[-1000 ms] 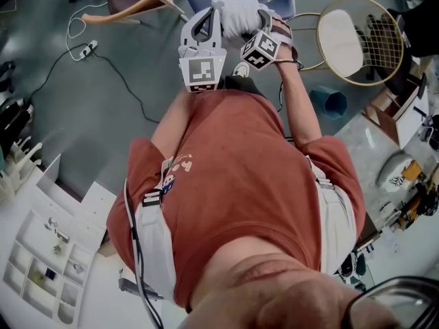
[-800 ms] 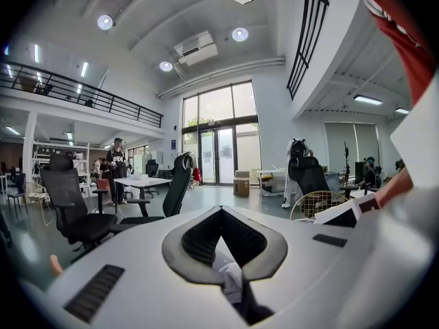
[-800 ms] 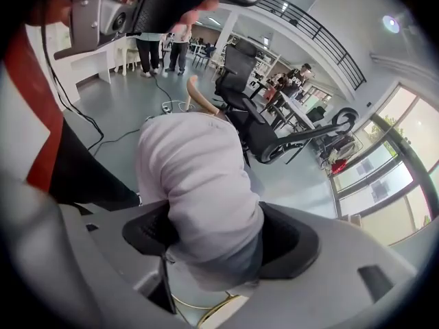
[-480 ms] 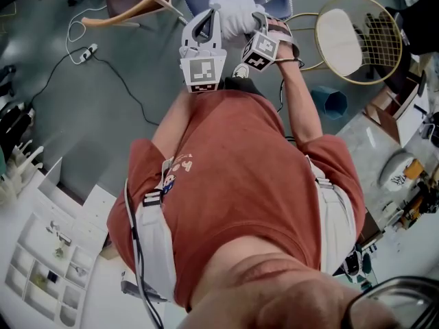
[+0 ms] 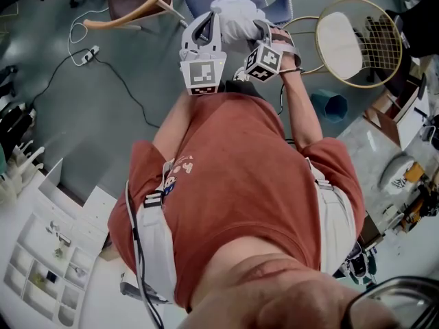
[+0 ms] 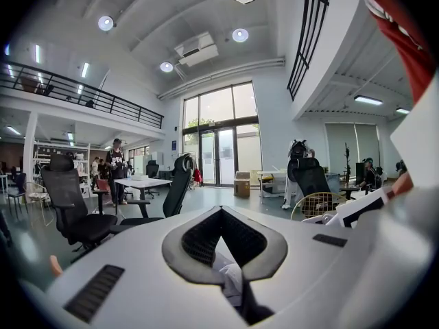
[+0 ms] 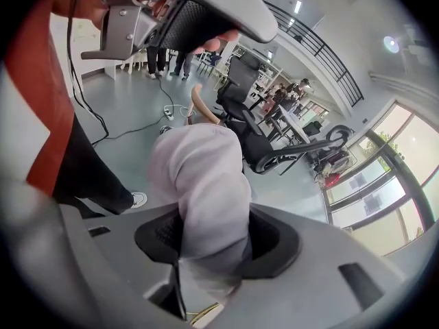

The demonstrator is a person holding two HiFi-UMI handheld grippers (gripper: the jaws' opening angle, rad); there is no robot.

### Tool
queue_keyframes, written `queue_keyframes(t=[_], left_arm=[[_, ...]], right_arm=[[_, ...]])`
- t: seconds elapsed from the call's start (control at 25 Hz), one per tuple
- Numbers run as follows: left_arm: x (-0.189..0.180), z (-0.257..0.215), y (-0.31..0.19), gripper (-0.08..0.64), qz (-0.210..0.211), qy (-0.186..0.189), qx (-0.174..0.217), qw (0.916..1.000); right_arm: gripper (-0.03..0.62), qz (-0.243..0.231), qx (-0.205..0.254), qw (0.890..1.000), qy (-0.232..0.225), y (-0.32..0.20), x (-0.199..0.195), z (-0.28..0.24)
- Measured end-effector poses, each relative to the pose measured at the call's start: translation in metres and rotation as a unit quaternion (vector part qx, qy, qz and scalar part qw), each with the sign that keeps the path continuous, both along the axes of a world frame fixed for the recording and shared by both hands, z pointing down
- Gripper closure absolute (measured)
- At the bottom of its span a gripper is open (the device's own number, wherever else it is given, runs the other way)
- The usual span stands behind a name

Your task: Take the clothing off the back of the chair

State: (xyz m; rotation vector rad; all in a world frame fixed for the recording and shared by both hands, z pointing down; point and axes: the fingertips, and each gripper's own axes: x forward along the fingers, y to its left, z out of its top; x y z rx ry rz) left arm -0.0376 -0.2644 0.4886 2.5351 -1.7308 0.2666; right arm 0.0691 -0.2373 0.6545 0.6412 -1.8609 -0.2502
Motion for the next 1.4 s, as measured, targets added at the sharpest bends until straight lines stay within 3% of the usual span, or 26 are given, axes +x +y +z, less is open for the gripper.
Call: queue_keyframes(t=[0.48,0.84,1.12,1.4], left_arm=[[-0.001,-0.003,-0.006,0.546,0.002,-0.002,0.002,1.0000],[0.005,-0.004,-0.010,0.546,0.008,0.000,0.007,0.9999],[0.008,-0.008,-0.009,0.546,0.008,0.000,0.010,0.9999],[0.012,-0.015,-0.007,0.546,0.008,0.001,0.018,0.9998]], right_arm=[[0.416,-0.002,0.040,0.999,-0.026,0.009,-0.001,-0.016],[0.496,0.035,0.036,0.995,-0.089,0.015,0.000,-0.026],[0.534,0.094,0.026,0.980,-0.174,0.017,0.004,-0.039],[0.537,0.145,0.024,0.955,-0.256,0.015,0.010,-0.061]])
